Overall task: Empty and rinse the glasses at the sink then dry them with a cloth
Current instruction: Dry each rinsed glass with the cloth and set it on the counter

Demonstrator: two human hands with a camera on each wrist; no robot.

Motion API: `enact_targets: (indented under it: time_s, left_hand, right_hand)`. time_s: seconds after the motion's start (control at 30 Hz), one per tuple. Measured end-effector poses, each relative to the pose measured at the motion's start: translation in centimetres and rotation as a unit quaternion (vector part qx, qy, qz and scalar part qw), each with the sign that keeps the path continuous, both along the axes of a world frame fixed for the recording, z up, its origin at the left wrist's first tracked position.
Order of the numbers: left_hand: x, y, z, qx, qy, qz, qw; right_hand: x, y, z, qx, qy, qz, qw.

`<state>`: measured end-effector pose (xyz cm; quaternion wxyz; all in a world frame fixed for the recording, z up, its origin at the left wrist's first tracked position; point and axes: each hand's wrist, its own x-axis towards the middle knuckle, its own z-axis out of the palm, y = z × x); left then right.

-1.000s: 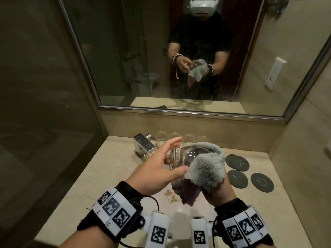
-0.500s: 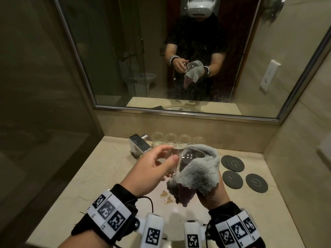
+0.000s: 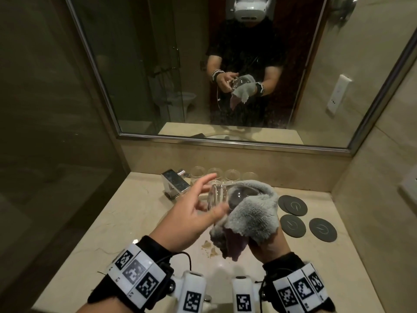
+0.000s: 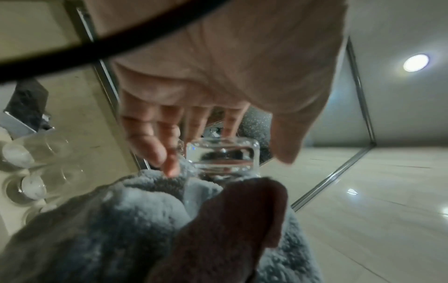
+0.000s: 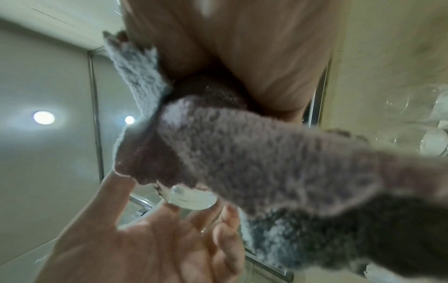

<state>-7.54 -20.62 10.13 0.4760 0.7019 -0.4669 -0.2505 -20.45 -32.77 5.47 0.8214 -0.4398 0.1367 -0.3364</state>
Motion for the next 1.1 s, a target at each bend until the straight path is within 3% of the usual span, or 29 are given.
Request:
enact_targets:
  time_s: [0.1, 0.23, 0.37, 0.57, 0.7, 0.83, 1.0, 1.1]
  left_hand:
    - [0.0, -0.4, 0.1, 0.004, 0.007, 0.025, 1.000]
    - [0.1, 0.2, 0.1, -0.018, -0.010, -0.006, 1.000]
    - [0.0, 0.0, 0.7, 0.004, 0.042, 0.029, 0.999]
    - [0.0, 0.7, 0.3, 0.004, -0.011, 0.000, 1.000]
    - [-0.1, 0.1, 0.4, -0.004, 0.055, 0.010, 0.998]
    - [-0.1, 0.6, 0.2, 0.000, -0.013, -0.022, 1.000]
    - [0.2, 0.0, 0.8, 0.018, 0.025, 0.019, 0.999]
    - [0.4, 0.3, 0.5, 0.001, -0.031, -0.034, 0.999]
  right_hand:
    - [0.0, 0.5, 0.1, -0.009, -0.011, 0.000, 1.000]
    - [0.2, 0.7, 0.2, 0.003, 0.008, -0.005, 1.000]
    - [0.1, 1.1, 0.2, 0.007, 0.000, 0.007, 1.000]
    - [-0.1, 0.9, 0.4, -0.001, 0.021, 0.006, 1.000]
    - [-0.1, 1.3, 0.5, -0.012, 0.008, -0.003, 1.000]
    - [-0.2, 1.1, 0.2, 0.008, 0.015, 0.004, 1.000]
    - [0.3, 1.5, 0.3, -0.023, 0.003, -0.009, 1.000]
    - [0.0, 1.4, -0.1, 0.005, 0.009, -0.018, 1.000]
